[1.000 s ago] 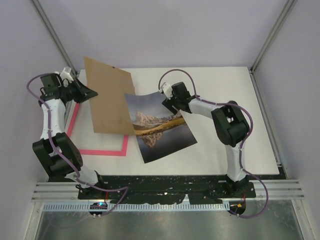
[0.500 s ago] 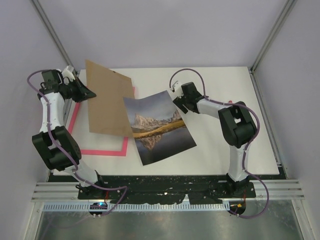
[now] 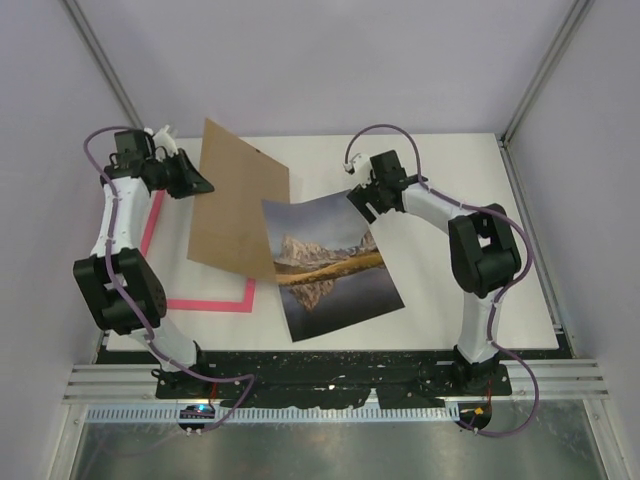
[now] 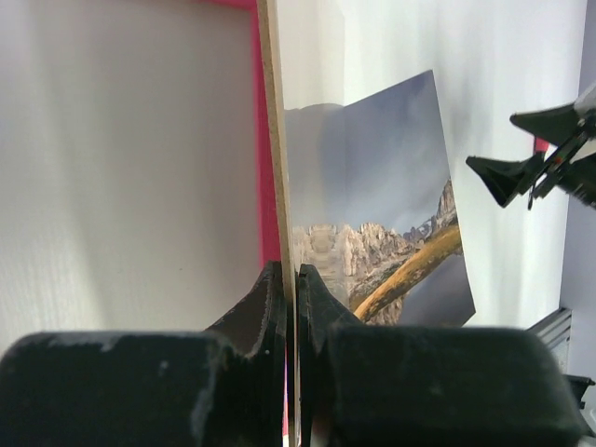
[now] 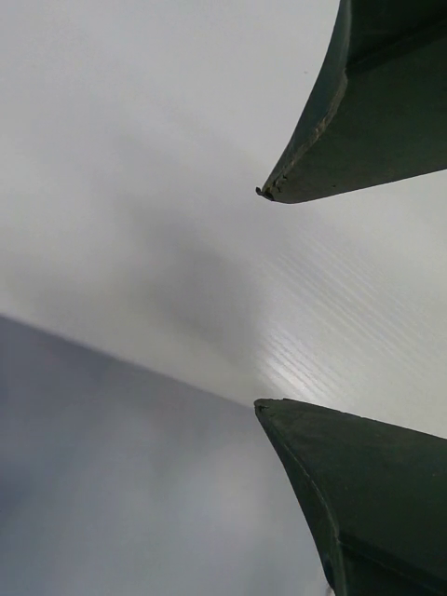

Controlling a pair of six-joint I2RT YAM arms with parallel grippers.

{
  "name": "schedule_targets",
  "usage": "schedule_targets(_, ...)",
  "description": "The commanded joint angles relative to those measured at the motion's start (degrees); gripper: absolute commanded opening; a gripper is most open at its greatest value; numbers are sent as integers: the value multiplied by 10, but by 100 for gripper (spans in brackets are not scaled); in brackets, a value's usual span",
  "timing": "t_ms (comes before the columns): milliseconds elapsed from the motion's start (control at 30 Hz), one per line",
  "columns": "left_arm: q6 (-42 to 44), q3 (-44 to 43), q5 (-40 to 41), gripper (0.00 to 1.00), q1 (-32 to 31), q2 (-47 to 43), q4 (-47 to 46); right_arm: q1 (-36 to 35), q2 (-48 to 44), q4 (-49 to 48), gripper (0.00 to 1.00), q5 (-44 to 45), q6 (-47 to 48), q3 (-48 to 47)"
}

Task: Take the photo out of the frame
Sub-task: Adjust the photo in the photo frame.

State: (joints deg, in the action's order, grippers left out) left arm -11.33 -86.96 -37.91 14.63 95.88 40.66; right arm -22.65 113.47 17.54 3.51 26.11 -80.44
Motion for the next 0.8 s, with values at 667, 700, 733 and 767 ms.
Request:
schedule_targets(667,26,-176,146,0,-181,93,-11,-7,93,32,89,-6,-33,-112)
schedule_targets(700,26,-180,150,0,-181,92,-14,-8,95,32,89,3,-26,-110)
schedule_targets(733,26,-182,156,0,-181,90,-16,-9,99,31,89,22,-23,-106)
schedule_targets(767,25,-182,159,0,-181,86,-18,-9,103,31,89,32,-15,-105)
